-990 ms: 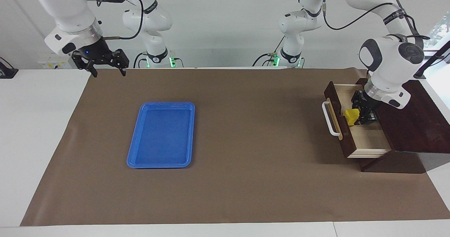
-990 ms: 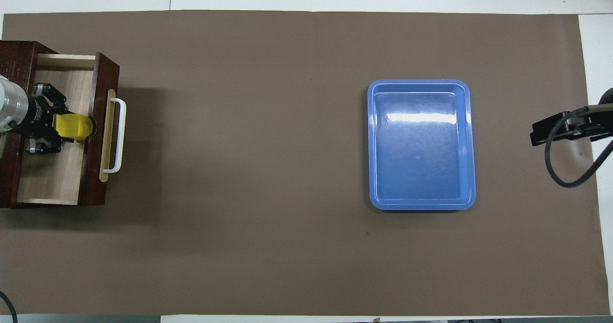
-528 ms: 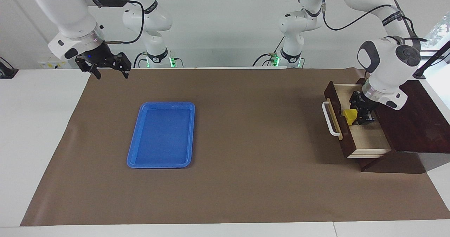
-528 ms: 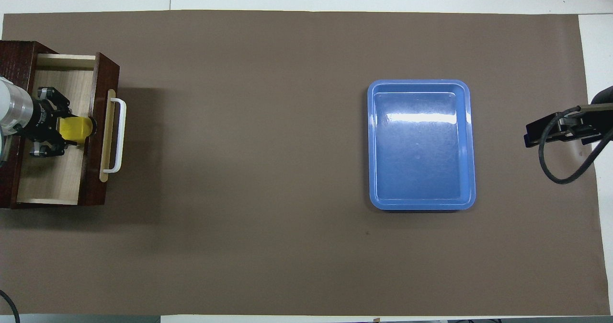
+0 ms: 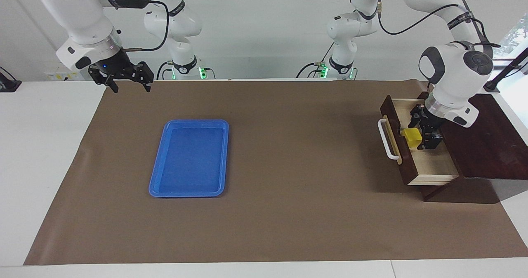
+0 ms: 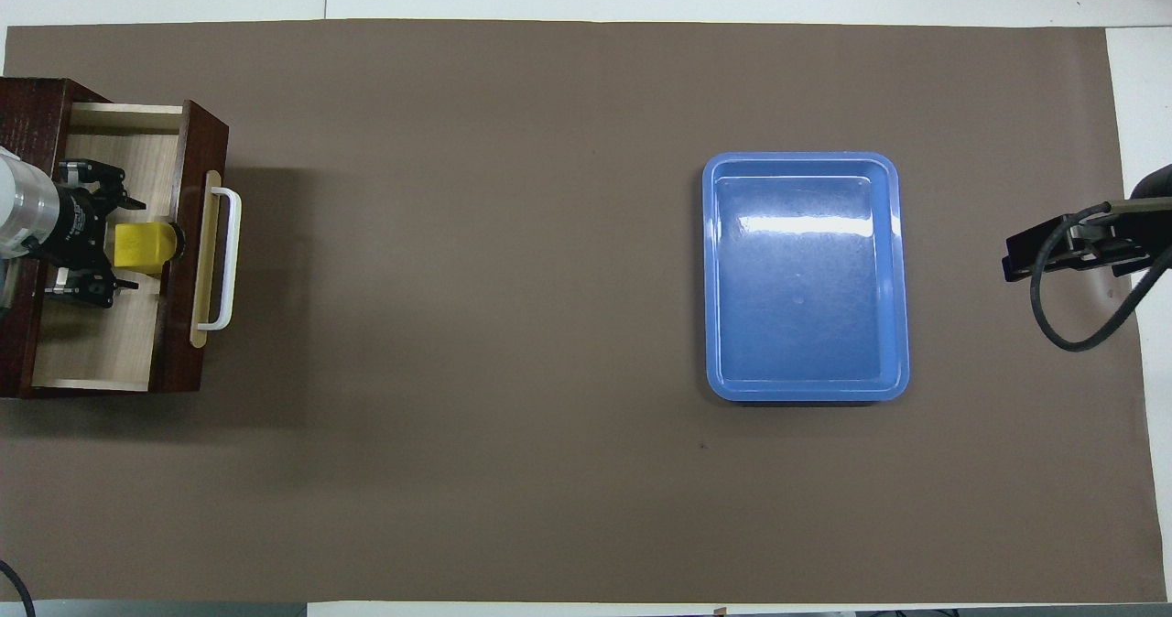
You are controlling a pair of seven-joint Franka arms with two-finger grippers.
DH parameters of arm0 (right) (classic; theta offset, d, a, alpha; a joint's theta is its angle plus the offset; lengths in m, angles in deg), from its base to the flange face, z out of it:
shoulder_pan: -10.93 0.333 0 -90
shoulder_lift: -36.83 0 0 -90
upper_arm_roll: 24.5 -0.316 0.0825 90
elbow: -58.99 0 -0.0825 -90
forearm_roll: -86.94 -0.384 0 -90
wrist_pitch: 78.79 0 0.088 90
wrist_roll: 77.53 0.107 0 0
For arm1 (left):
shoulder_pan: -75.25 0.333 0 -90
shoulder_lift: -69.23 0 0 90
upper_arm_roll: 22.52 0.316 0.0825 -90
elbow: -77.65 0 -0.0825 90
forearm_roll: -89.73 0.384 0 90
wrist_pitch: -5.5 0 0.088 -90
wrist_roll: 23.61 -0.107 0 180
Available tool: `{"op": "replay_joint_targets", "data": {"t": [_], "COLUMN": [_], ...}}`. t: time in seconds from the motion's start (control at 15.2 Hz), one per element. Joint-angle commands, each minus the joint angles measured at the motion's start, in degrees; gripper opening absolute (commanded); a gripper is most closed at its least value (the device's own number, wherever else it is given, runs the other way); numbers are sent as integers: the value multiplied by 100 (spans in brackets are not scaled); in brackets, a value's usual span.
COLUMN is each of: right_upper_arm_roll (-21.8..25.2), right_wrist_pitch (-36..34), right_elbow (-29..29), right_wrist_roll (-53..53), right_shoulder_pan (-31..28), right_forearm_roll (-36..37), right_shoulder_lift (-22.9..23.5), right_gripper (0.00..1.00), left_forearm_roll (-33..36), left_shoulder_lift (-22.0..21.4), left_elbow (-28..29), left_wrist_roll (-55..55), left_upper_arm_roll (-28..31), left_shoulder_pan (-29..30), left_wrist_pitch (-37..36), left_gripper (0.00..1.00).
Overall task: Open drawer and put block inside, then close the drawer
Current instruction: 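Push the drawer shut with the left gripper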
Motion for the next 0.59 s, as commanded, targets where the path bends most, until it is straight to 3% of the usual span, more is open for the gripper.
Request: {"op": "replay_joint_targets", "data": {"t": [0.0, 0.26, 0.4, 0.53], "right_upper_arm_roll": [-58, -58, -58, -58], "right_wrist_pitch": [50, 33, 41, 50], "right_elbow": [73, 82, 82, 82], "right_wrist_roll": [59, 59, 59, 59], "right_shoulder_pan": [-116, -116, -107, -107], "right_forearm_roll": [-60, -43, -34, -34], "right_shoulder_lift": [-60, -86, -86, -86], "right_gripper": [100, 100, 100, 100], "left_forearm_roll": [-21, -206, -197, -197], "left_shoulder_lift": [-104, -122, -157, -358], "left_elbow": [-701, -1249, -1135, -620], "left_wrist_roll": [8, 183, 473, 474], "left_upper_arm_roll": [-83, -172, -181, -181], "left_shoulder_pan": [-43, -700, -1035, -1167], "left_wrist_pitch": [-891, -1676, -1555, -1266], "left_gripper": [100, 100, 100, 100]}}
